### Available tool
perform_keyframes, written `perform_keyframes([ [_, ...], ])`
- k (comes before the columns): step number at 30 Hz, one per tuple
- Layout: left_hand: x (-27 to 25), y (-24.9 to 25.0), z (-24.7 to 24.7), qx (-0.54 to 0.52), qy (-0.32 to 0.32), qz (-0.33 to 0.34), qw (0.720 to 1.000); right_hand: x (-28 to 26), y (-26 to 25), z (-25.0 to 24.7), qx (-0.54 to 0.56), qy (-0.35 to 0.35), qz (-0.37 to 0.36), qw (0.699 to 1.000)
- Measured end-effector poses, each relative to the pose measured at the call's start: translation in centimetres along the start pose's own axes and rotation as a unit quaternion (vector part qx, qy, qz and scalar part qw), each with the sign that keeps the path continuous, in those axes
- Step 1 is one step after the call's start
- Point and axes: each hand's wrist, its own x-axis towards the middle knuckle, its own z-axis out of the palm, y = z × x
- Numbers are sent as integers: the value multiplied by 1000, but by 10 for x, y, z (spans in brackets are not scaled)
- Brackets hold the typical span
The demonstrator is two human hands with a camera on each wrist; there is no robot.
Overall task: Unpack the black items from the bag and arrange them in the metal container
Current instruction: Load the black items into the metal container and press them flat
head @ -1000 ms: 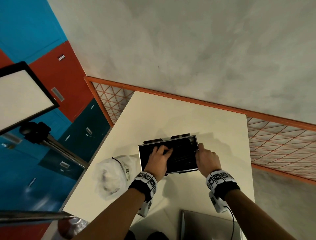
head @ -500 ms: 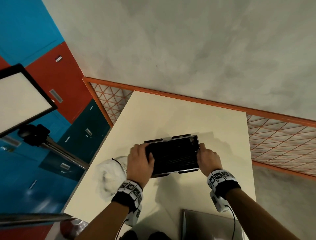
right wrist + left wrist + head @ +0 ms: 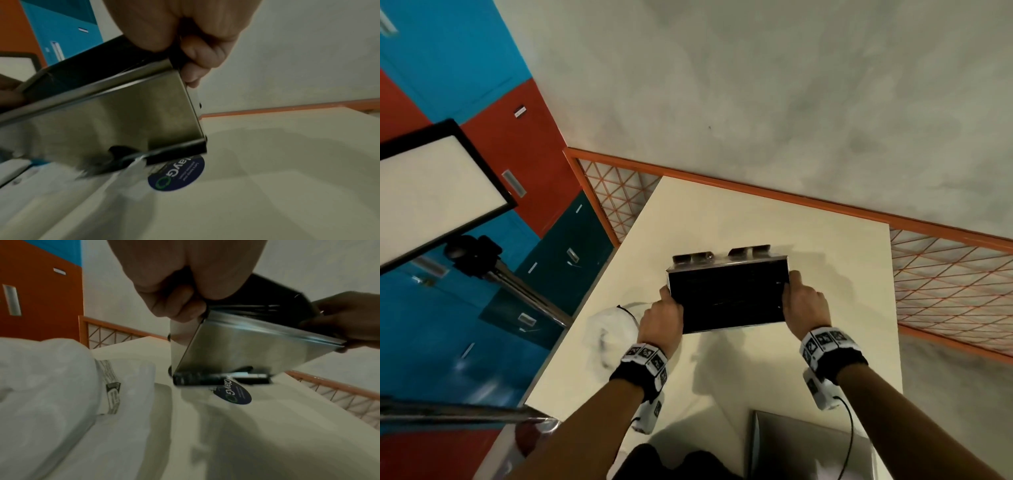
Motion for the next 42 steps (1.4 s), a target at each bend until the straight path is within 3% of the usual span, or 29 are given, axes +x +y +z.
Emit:
perform_keyframes([
  [10, -4, -4, 1, -33, -17, -21, 999, 16, -4, 20, -12, -72, 25, 997],
  [13, -3, -5, 6, -25, -19, -21, 999, 15, -8, 13, -15, -23, 40, 999],
  [16, 1, -6, 7, -13, -19, -26, 999, 14, -28, 9, -34, 116, -58, 991],
  [17, 2, -7, 7, -13, -20, -30, 999, 13, -40, 11, -19, 127, -116, 985],
  [19, 2, -6, 7, -19, -22, -34, 999, 13, -61, 21, -6, 61, -235, 970],
  [21, 2, -6, 6, -20, -26, -35, 999, 18, -76, 36, -46, -41, -285, 957],
  [24, 1, -5, 7, -12, -27, -37, 999, 33, -87, 51, -75, -128, -247, 958],
  [29, 0, -6, 8, -1, -24, -40, 999, 43, -91, 69, -88, -168, -211, 959],
  [42, 6, -6, 6, -24, -40, -51, 998, 21, -90, 68, -113, -71, -231, 964],
])
